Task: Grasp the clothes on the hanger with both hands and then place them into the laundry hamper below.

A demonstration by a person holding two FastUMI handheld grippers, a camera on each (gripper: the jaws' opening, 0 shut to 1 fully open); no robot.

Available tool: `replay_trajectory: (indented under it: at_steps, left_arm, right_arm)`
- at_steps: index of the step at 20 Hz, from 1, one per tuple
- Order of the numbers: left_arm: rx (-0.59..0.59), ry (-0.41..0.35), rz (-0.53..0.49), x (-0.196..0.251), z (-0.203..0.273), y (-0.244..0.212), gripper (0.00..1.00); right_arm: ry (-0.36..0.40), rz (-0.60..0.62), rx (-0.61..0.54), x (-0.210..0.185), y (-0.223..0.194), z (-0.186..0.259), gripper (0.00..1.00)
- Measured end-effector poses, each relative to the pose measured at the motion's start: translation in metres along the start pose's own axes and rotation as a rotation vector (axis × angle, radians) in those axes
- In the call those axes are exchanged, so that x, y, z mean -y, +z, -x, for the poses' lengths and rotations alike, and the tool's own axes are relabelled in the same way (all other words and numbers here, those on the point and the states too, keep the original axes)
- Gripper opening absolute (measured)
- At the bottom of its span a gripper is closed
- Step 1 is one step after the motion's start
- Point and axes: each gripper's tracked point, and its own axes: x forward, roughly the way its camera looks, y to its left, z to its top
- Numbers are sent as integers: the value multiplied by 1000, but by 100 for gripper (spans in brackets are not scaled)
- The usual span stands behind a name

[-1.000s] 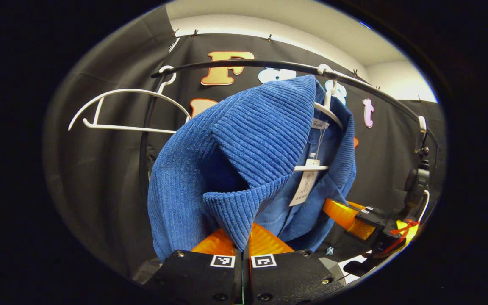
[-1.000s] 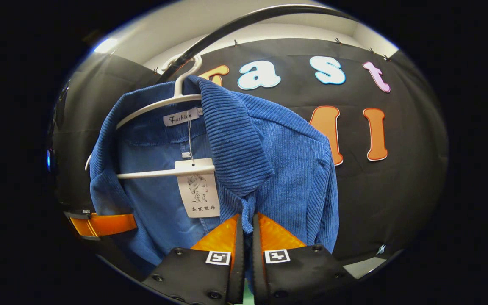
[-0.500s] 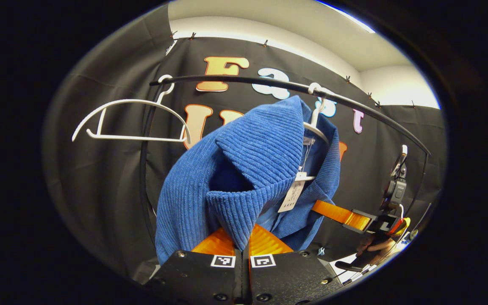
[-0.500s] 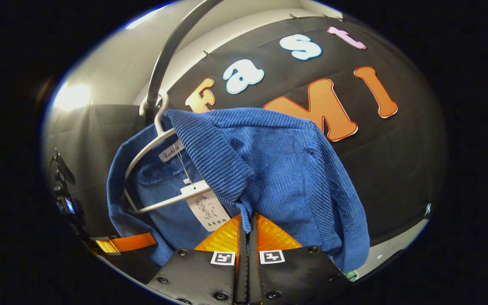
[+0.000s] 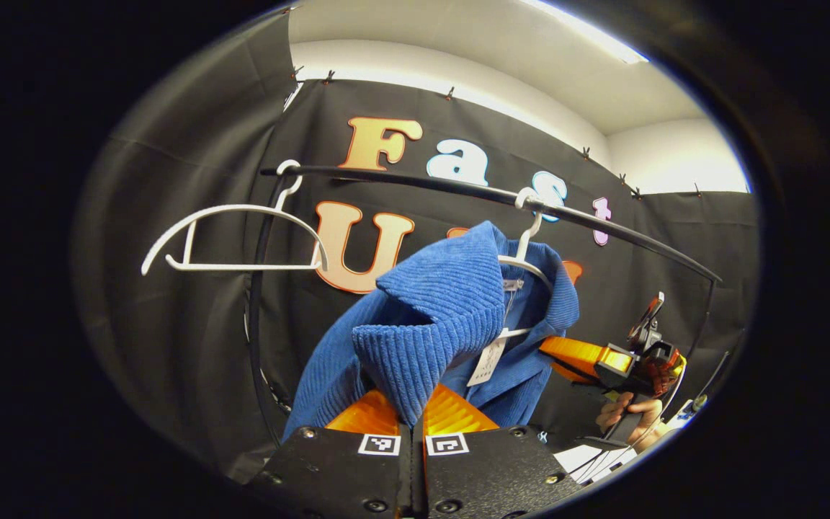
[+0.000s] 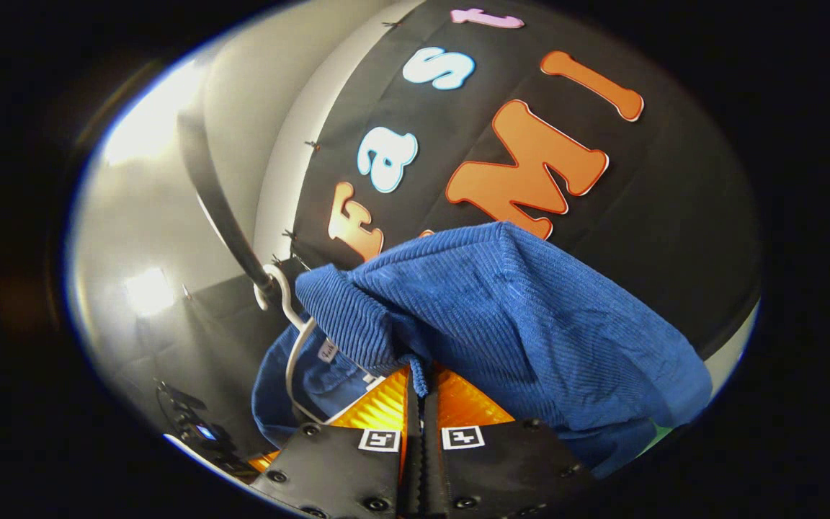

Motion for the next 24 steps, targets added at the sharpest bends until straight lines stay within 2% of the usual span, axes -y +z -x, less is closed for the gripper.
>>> replay_trajectory:
  at_steps: [6, 10, 12, 15, 20, 24]
  left_arm:
    - [40, 5, 46, -19, 9, 31, 0]
    - [52, -19, 134, -28, 15, 47, 0]
    - [55, -20, 146, -34, 16, 52, 0]
    - [53, -15, 114, -42, 20, 60, 0]
    - [59, 11, -26, -51, 22, 78, 0]
    - [89, 15, -46, -56, 21, 97, 0]
  right_arm:
    - [97, -163, 74, -14, 44, 3, 7]
    - [97, -160, 94, -14, 60, 4, 7]
    - [109, -182, 114, -16, 74, 5, 7]
    - [111, -190, 152, -16, 96, 6, 7]
    - [97, -169, 172, -15, 117, 4, 7]
    - [67, -172, 162, -8, 126, -4, 7]
